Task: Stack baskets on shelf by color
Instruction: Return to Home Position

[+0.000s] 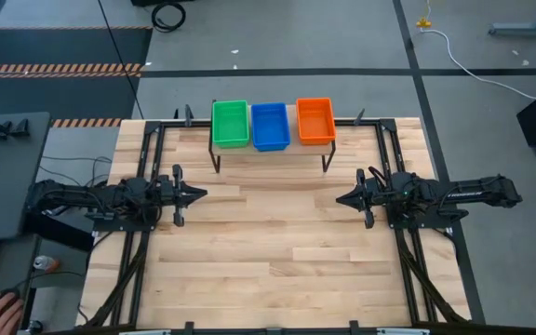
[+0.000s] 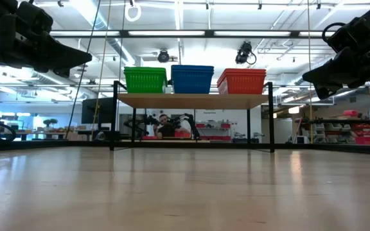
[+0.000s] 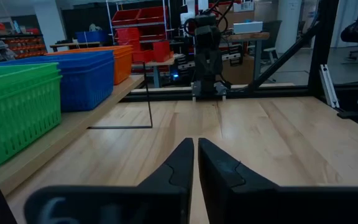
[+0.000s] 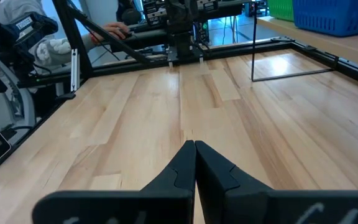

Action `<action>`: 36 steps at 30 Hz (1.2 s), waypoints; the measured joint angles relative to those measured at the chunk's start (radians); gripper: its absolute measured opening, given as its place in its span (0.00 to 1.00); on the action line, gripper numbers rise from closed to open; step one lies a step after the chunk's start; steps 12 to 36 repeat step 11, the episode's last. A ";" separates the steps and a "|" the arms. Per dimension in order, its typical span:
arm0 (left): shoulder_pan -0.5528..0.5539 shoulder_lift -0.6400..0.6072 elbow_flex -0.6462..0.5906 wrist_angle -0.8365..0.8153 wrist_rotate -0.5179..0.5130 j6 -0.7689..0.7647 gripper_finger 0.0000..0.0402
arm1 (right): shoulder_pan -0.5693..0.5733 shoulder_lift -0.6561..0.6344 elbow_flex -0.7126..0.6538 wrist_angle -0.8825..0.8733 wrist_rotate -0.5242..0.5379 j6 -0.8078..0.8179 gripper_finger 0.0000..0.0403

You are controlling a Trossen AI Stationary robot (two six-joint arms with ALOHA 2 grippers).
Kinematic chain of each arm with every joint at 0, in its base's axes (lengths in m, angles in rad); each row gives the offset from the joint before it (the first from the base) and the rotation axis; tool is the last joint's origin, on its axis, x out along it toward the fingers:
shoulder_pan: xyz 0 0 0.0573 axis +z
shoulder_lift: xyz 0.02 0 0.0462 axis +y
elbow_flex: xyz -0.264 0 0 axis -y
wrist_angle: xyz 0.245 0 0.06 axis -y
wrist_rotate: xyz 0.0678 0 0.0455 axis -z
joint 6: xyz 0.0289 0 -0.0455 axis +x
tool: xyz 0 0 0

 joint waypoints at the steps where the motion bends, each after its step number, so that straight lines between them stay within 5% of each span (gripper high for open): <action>1: 0.000 0.000 0.000 0.000 0.000 0.000 0.08 | 0.000 0.000 0.000 0.000 0.000 0.000 0.04; 36: 0.000 0.000 0.000 0.000 0.000 0.000 0.06 | 0.000 0.000 0.000 0.000 0.000 0.000 0.04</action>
